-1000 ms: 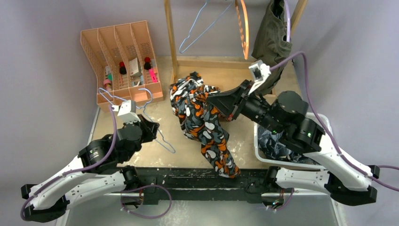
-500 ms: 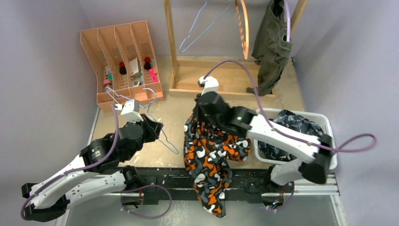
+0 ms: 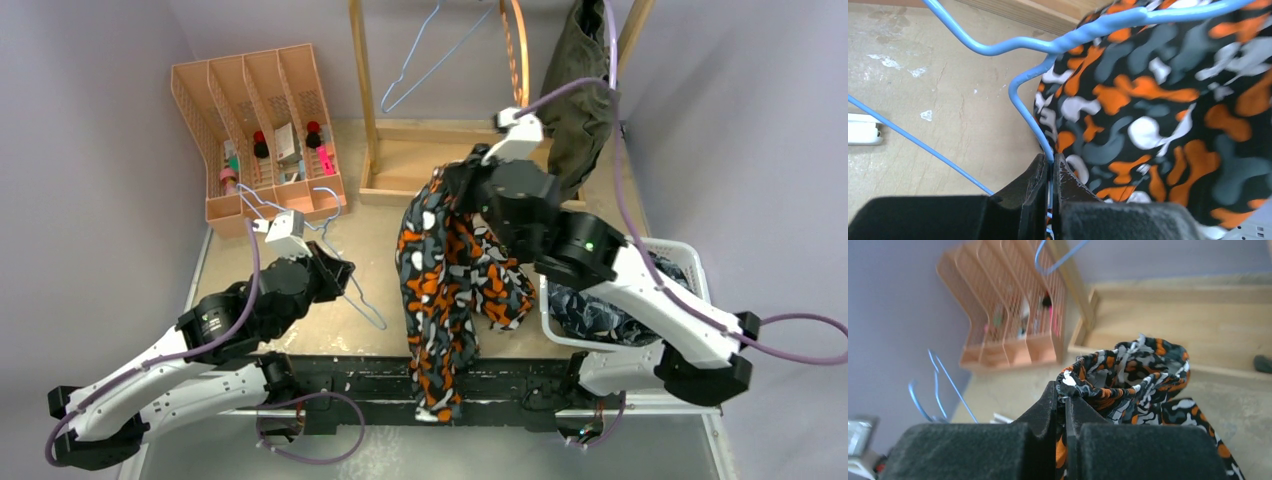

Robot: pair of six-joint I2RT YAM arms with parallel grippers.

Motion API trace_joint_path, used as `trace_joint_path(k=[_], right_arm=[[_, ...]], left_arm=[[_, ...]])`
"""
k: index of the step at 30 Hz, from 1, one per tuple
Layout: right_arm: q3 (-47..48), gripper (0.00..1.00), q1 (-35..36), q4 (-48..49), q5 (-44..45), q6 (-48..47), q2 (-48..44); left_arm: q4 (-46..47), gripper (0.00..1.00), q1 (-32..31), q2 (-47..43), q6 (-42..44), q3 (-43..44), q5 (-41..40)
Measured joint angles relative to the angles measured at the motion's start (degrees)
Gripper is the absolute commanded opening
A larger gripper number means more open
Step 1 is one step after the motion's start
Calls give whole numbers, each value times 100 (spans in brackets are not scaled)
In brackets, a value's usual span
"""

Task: Remove the shorts from the hanger
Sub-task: Pick up the shorts at the center of the board, then place the shorts at the center of the board.

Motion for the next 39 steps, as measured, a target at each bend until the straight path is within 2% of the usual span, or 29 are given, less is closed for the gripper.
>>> trace_joint_path(k=[6, 10, 15, 19, 20, 22, 23, 24, 25, 31, 34, 39], right_arm=[[-79, 0, -57, 612, 590, -116, -474], [-584, 0, -57, 638, 706, 179, -420], [-1690, 0, -57, 33, 643, 1287, 125], [-2758, 2, -57, -518, 155, 2197, 625], [-3016, 12, -57, -597, -11, 2343, 638], [-3309, 46, -57, -752, -260, 2568, 601], [-3381, 59, -57, -824, -387, 2691, 553], [-3399, 67, -57, -872, -457, 2761, 496], [-3399, 71, -57, -885, -527, 2771, 387], [-3429, 74, -57, -494, -1145, 2562, -645], [-3888, 72, -55, 302, -1683, 2341, -1412], [-5254, 74, -50, 1915, -2369, 2122, -2682]], left_arm=[[76, 0, 0, 55, 0, 0, 42], [98, 0, 0, 55, 2, 0, 57], [136, 0, 0, 50, 2, 0, 151], [258, 0, 0, 52, 7, -35, 271], [284, 0, 0, 55, 7, -55, 304], [345, 0, 0, 79, 11, -81, 365], [378, 0, 0, 105, 11, -87, 396], [413, 0, 0, 142, 13, -90, 428], [459, 0, 0, 184, 15, -92, 461], [688, 0, 0, 358, 2, -162, 551], [758, 0, 0, 361, -31, -227, 560], [802, 0, 0, 389, -131, -236, 516]])
